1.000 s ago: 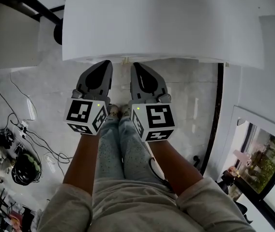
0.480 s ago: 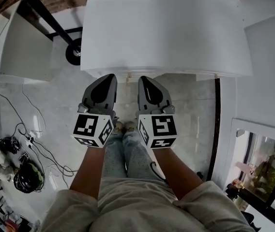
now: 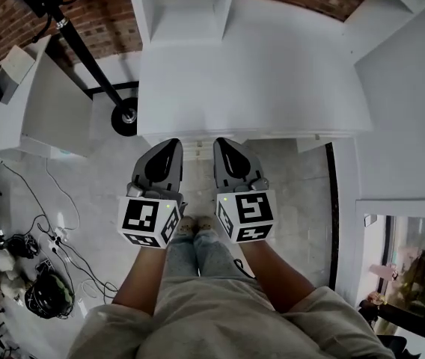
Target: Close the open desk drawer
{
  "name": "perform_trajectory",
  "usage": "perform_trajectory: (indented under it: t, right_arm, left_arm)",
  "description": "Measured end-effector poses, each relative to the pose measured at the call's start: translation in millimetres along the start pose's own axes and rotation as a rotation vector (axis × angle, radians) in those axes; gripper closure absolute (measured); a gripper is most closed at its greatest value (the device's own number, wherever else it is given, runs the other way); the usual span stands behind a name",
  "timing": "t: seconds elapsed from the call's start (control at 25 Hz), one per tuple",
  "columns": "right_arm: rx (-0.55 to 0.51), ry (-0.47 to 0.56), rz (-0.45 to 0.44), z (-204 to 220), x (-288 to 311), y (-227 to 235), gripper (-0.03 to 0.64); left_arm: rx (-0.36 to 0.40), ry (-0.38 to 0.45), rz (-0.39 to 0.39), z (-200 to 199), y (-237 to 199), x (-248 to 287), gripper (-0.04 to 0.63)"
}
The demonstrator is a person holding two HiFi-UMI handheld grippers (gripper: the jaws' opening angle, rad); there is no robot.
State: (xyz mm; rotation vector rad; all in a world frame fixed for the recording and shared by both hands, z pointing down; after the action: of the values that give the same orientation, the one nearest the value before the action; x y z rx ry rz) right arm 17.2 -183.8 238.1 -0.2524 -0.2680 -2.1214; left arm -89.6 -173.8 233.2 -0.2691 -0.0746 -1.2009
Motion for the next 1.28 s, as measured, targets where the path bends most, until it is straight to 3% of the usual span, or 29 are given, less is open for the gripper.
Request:
perform_trajectory:
  t: [0.68, 1.12, 1.28]
  right_arm:
    - [-0.092, 0.174, -0.029, -90.7, -104.5, -38.9, 0.588]
    - [-0.152, 0.210, -0.070, -95.9, -160.5, -77.1, 0.588]
    - [-0.129, 0.208, -0.089, -89.7, -175.9, -84.6, 0.588]
  left_arm:
    - [0.112, 0.142, -0.017, -95.3, 67.3, -93.7, 0.578]
    - [0.111, 0.158, -0.008, -92.2, 92.4, -145.3, 0.578]
    - [0.113, 0.142, -0.002, -89.5, 103.3, -156.0, 0.578]
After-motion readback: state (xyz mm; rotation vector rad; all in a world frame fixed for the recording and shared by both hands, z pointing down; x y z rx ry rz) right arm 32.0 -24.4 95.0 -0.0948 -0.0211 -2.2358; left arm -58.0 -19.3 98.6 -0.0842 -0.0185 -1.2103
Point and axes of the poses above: the fingertips, and each gripper's own axes: x forward along the fingers, y to its right, z out of its underside, the point moved 3 cm from there along -x, backward along the fingers, and after that the axes turned 4 degrees about -z, right-handed, at the moved point
